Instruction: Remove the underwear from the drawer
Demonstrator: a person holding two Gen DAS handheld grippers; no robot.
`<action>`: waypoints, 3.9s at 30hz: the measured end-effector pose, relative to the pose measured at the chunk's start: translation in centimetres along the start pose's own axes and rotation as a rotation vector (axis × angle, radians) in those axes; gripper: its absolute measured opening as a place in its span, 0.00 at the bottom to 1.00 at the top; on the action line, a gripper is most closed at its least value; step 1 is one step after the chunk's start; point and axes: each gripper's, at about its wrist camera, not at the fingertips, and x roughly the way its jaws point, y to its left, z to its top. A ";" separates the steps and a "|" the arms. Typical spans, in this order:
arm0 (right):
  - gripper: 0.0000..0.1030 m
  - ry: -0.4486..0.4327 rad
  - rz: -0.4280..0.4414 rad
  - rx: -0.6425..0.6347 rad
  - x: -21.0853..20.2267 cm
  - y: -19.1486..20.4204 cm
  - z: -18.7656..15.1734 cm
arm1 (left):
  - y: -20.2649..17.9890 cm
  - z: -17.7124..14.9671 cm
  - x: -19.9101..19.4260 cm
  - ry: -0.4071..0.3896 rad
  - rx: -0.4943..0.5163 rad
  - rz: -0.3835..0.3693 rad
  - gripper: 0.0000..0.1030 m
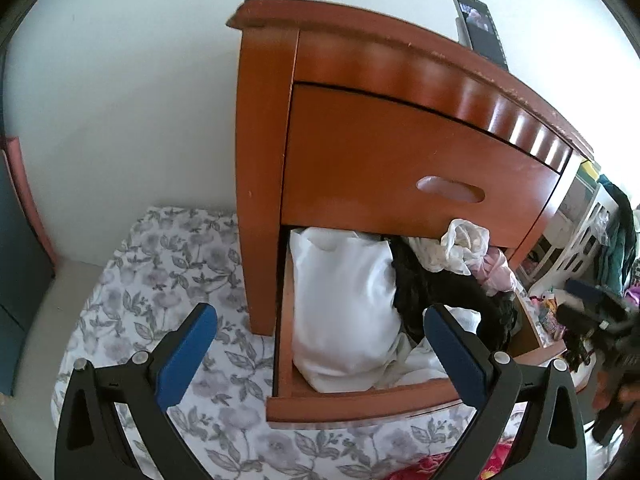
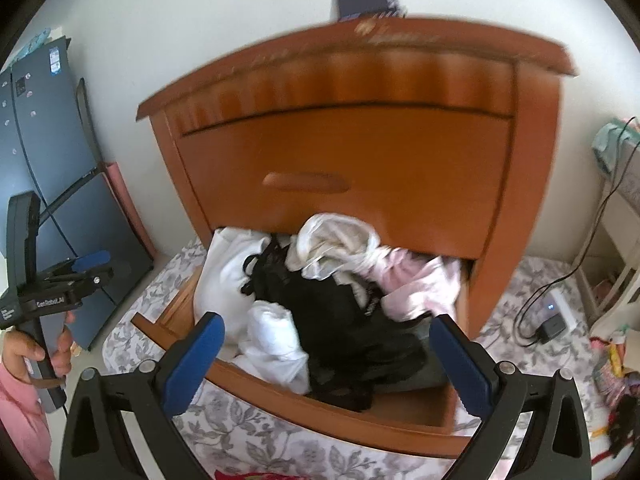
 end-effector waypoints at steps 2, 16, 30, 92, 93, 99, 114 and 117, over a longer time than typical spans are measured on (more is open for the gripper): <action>1.00 0.017 -0.004 -0.013 1.0 0.6 -0.3 | -0.3 -0.2 0.4 0.000 0.001 -0.015 1.00; 0.81 0.117 0.023 -0.083 6.5 4.6 -1.9 | -2.0 -1.2 3.7 0.058 -0.003 -0.048 1.00; 0.65 0.157 0.017 -0.042 8.4 4.7 -1.4 | -1.0 -1.2 3.2 0.045 -0.062 -0.070 1.00; 0.37 -0.264 0.033 0.413 1.8 -10.4 -2.7 | -11.0 3.5 12.1 -0.019 -0.189 -0.080 1.00; 0.37 -0.269 0.024 0.411 1.5 -10.5 -2.7 | -11.4 3.6 12.6 0.000 -0.174 -0.091 0.99; 0.37 -0.297 -0.053 0.412 -0.3 -11.0 -1.5 | -13.4 4.8 14.2 0.042 -0.111 -0.069 0.70; 0.37 -0.359 -0.172 0.403 -4.8 -13.5 1.2 | -10.8 3.8 15.2 0.035 -0.247 -0.180 0.03; 0.37 -0.374 -0.162 0.423 -4.9 -13.9 0.5 | -10.1 3.7 13.7 -0.008 -0.262 -0.206 0.03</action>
